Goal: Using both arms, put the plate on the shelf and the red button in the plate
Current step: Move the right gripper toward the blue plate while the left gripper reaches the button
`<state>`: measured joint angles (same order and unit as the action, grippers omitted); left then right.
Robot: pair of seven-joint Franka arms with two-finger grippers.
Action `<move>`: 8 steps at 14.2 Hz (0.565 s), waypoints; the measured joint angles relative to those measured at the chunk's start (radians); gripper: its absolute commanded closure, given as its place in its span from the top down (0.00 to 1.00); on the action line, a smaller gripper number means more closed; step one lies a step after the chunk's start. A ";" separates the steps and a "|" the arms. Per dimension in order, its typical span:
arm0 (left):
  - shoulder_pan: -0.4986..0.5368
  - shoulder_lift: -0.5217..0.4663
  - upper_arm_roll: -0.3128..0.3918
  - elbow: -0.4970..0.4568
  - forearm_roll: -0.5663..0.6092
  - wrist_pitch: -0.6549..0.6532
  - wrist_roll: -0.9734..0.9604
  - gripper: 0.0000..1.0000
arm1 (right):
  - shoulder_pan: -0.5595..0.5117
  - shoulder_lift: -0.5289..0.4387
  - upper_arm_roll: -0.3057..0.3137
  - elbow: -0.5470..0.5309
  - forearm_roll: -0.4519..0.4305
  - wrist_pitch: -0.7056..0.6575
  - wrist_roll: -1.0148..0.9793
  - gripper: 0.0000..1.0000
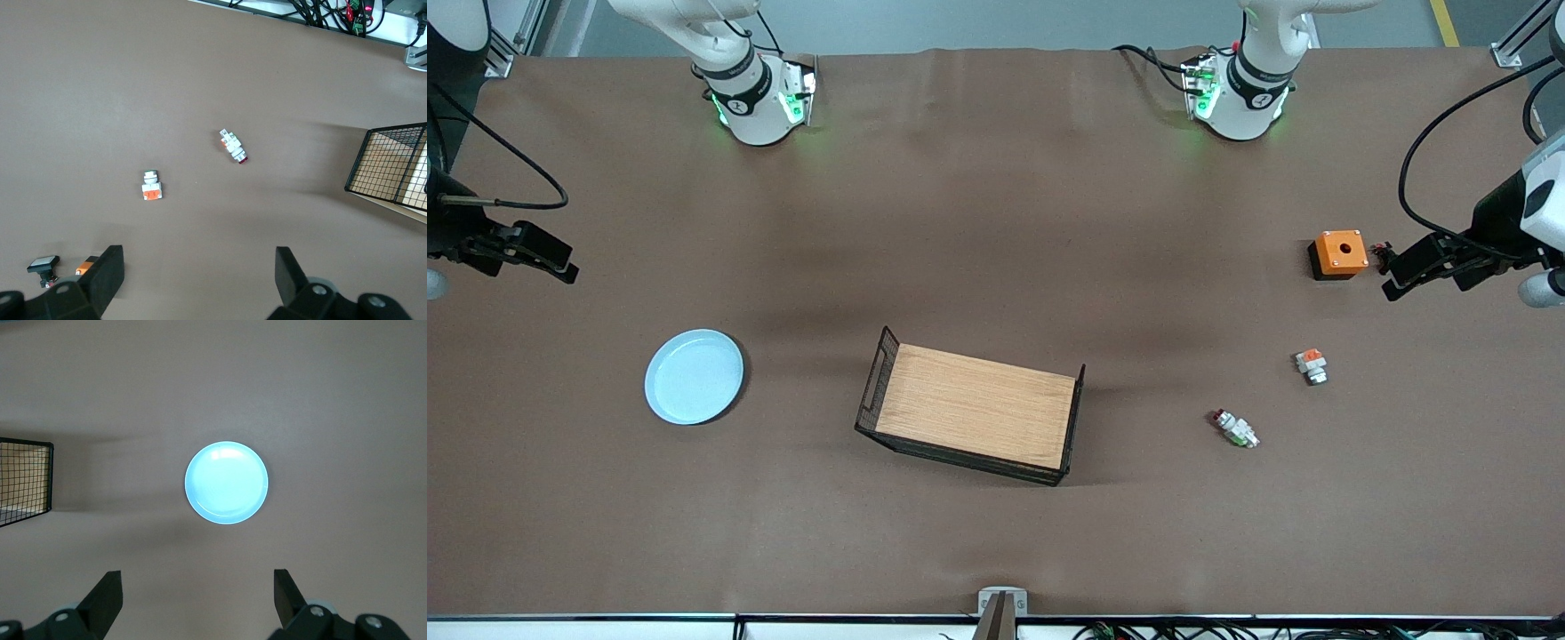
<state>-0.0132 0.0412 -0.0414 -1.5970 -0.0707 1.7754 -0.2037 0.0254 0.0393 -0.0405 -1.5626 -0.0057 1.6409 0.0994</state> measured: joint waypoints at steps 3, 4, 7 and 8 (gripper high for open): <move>0.000 0.000 0.000 0.000 0.000 0.000 0.000 1.00 | 0.000 0.000 -0.004 -0.001 0.000 0.000 0.001 1.00; 0.000 0.001 0.000 0.000 0.000 0.000 0.000 1.00 | -0.002 0.000 -0.006 -0.003 -0.001 0.000 0.001 1.00; 0.000 0.001 0.000 0.000 0.000 0.000 0.000 1.00 | -0.028 0.008 -0.013 -0.010 -0.003 0.002 0.001 1.00; 0.001 0.001 0.000 0.000 0.000 0.000 0.000 1.00 | -0.044 0.014 -0.014 -0.022 -0.003 0.012 0.001 1.00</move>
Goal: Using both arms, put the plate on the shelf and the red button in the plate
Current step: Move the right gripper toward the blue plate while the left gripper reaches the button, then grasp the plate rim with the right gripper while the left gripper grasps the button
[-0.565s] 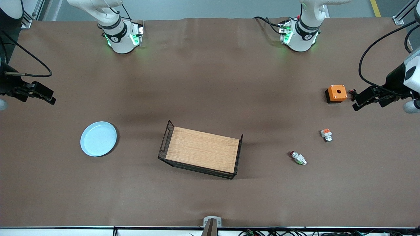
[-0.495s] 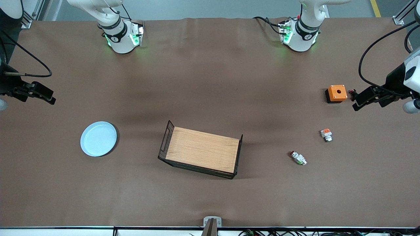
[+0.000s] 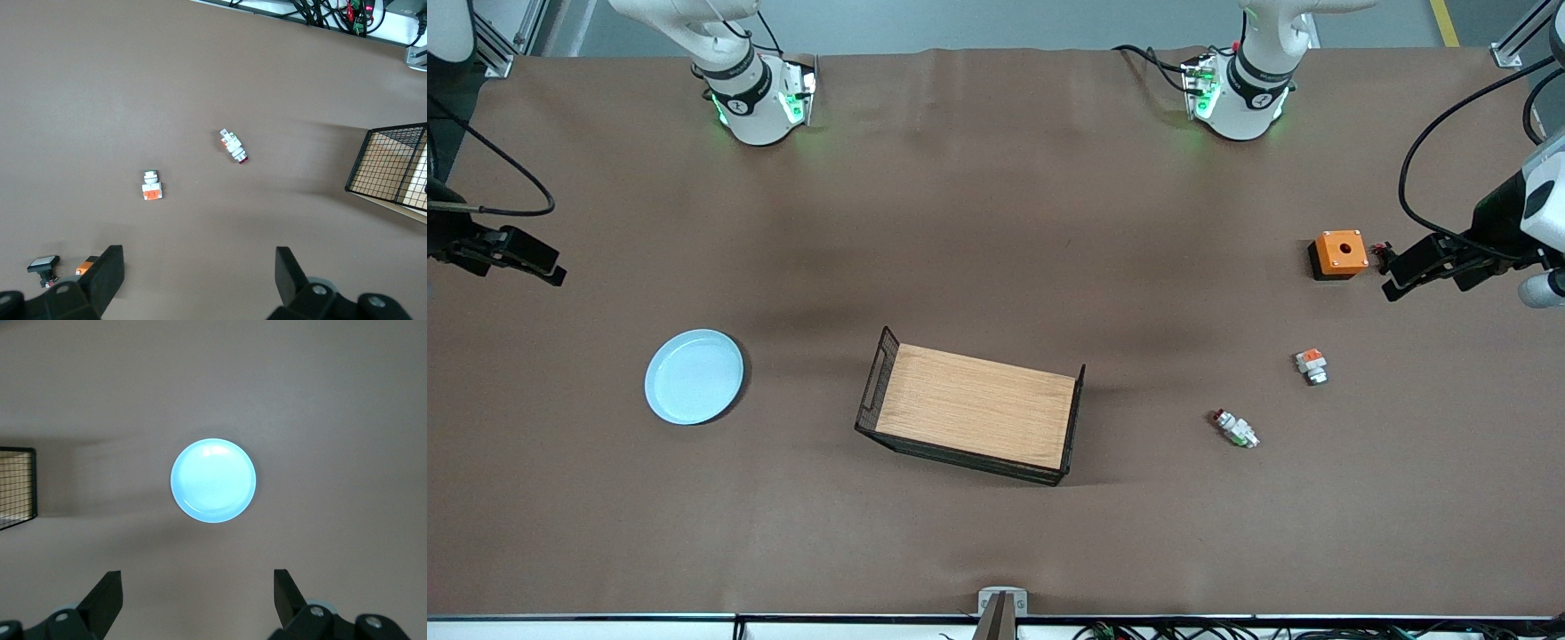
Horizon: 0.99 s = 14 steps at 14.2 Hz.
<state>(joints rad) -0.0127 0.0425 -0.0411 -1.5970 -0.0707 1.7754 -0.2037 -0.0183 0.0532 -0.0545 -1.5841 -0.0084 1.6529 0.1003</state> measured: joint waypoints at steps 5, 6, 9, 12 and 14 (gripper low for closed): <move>0.015 0.032 0.002 -0.001 0.000 0.000 -0.019 1.00 | -0.098 0.043 -0.004 -0.260 -0.001 0.350 -0.153 1.00; 0.019 0.047 0.003 -0.002 0.000 0.000 -0.045 1.00 | -0.114 0.053 -0.005 -0.323 -0.001 0.432 -0.178 1.00; 0.020 0.093 0.005 -0.001 0.000 0.002 -0.122 1.00 | -0.130 0.100 -0.005 -0.440 -0.001 0.569 -0.194 1.00; 0.022 0.137 0.005 -0.002 0.000 0.008 -0.147 1.00 | -0.131 0.188 -0.005 -0.451 -0.001 0.623 -0.194 1.00; 0.023 0.187 0.006 -0.002 0.000 0.056 -0.181 1.00 | -0.136 0.247 -0.005 -0.443 -0.001 0.650 -0.194 1.00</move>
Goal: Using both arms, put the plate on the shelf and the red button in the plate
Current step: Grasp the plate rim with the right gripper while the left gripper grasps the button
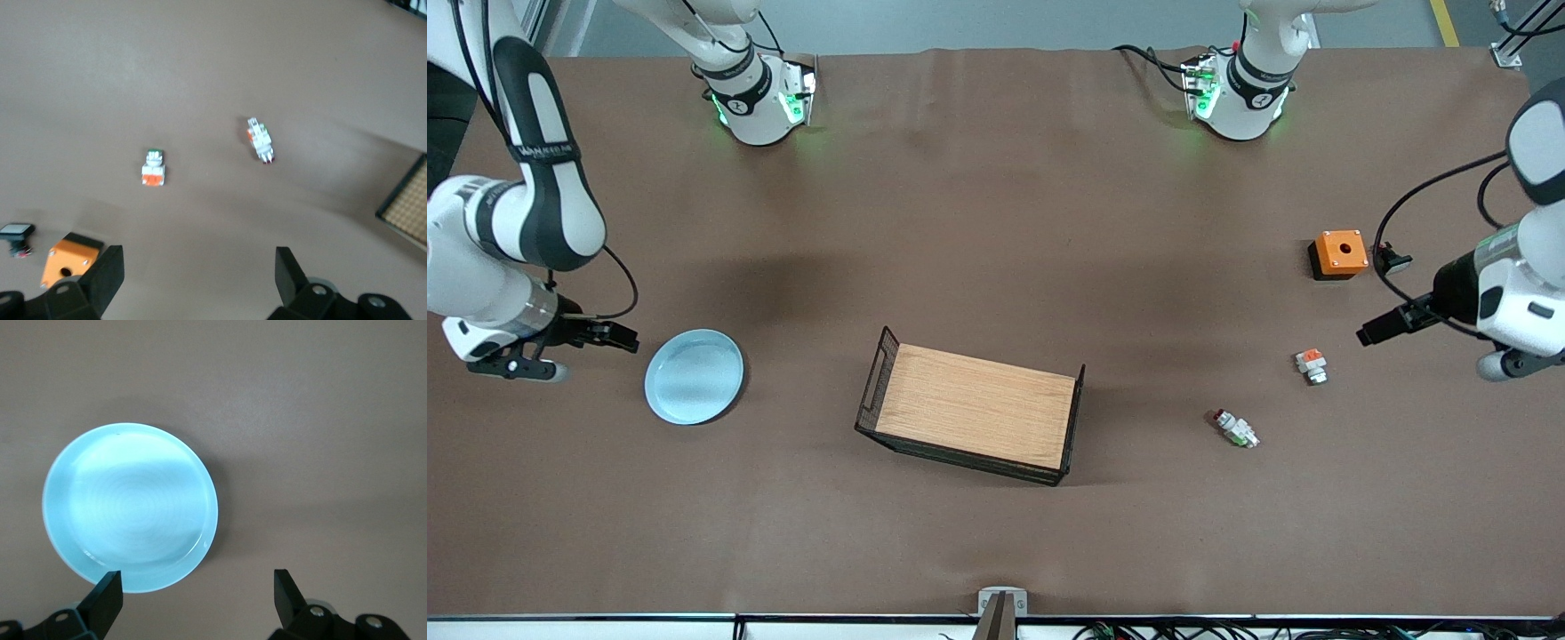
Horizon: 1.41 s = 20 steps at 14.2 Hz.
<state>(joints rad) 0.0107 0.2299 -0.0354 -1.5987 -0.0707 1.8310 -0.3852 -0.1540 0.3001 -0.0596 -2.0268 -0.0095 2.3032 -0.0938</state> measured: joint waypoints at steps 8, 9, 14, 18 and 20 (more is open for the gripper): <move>-0.030 0.322 -0.014 0.003 0.000 0.375 -0.241 1.00 | -0.029 0.181 0.000 0.082 0.003 0.002 -0.014 0.98; -0.045 0.349 -0.014 0.005 0.000 0.420 -0.290 1.00 | -0.029 0.201 0.000 0.092 0.006 0.002 -0.014 0.95; -0.107 0.421 -0.013 0.015 0.000 0.557 -0.446 1.00 | -0.029 0.264 0.001 0.137 0.016 0.002 -0.013 0.58; -0.107 0.474 -0.009 0.015 0.000 0.677 -0.449 1.00 | -0.029 0.272 0.002 0.145 0.017 -0.001 -0.014 0.53; -0.107 0.498 -0.009 0.014 0.000 0.702 -0.449 1.00 | -0.029 0.280 0.003 0.146 0.017 -0.001 -0.014 0.49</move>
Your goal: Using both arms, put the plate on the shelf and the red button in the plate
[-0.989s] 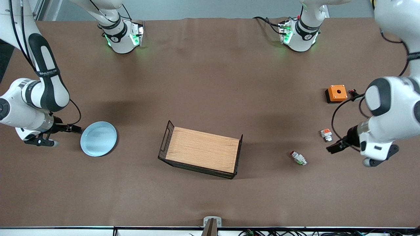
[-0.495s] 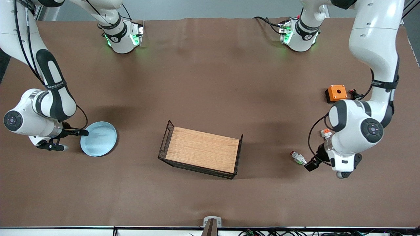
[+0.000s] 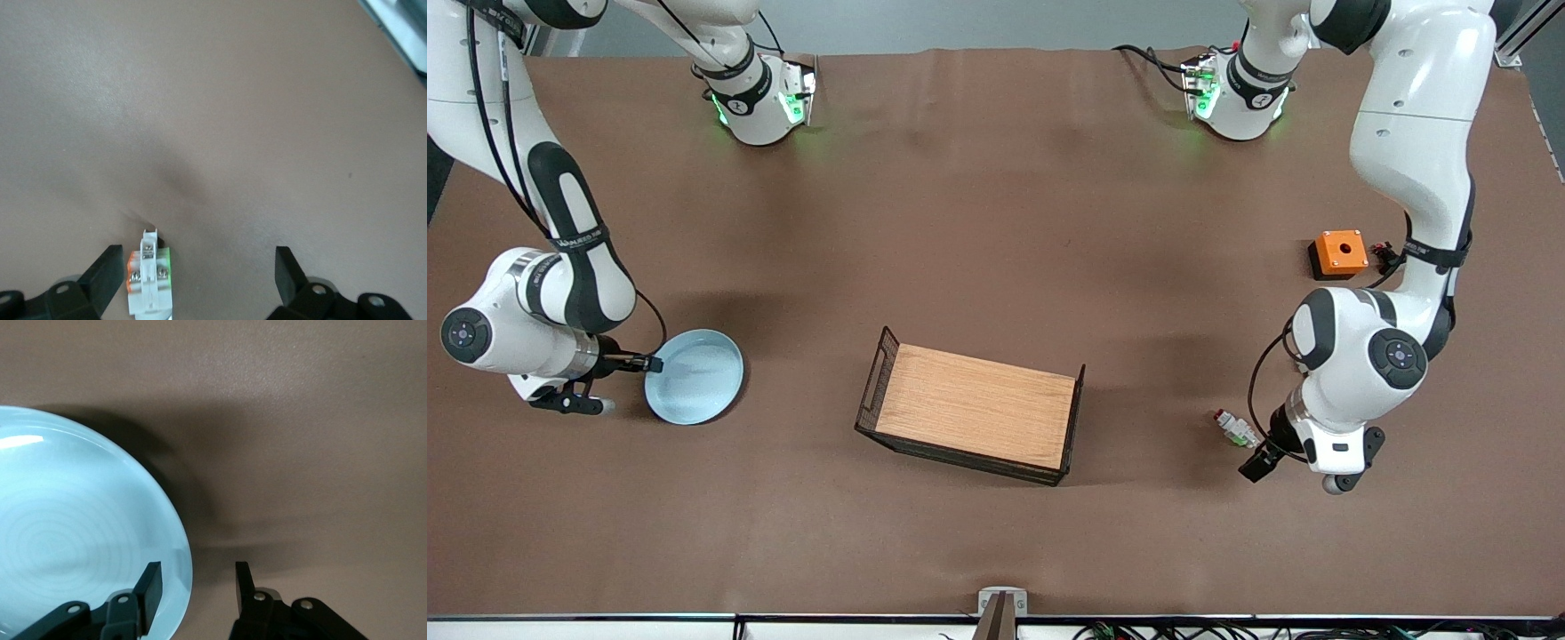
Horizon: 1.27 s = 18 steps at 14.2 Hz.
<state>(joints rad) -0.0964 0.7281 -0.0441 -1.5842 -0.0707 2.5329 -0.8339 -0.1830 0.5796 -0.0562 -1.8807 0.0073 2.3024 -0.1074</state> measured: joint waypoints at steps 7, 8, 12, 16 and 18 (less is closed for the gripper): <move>-0.030 0.013 0.000 -0.043 0.037 0.016 -0.024 1.00 | 0.000 0.008 0.002 0.001 0.001 -0.001 0.000 0.34; -0.031 0.013 0.000 -0.048 0.052 0.017 -0.029 1.00 | 0.000 0.009 0.002 0.001 0.001 -0.001 0.000 0.32; -0.031 0.012 0.000 -0.057 0.061 0.018 -0.029 1.00 | 0.000 0.009 0.002 0.001 0.002 -0.003 0.000 0.20; -0.032 0.012 0.001 -0.060 0.064 0.020 -0.029 1.00 | 0.000 0.009 0.007 0.001 0.002 -0.007 -0.001 0.02; -0.032 0.011 0.001 -0.059 0.068 0.021 -0.029 1.00 | 0.000 0.005 0.012 0.007 0.007 -0.020 -0.001 0.00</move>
<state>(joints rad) -0.1281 0.7389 -0.0432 -1.6437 -0.0023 2.5542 -0.8633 -0.1828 0.5850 -0.0445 -1.8736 0.0141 2.2821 -0.1081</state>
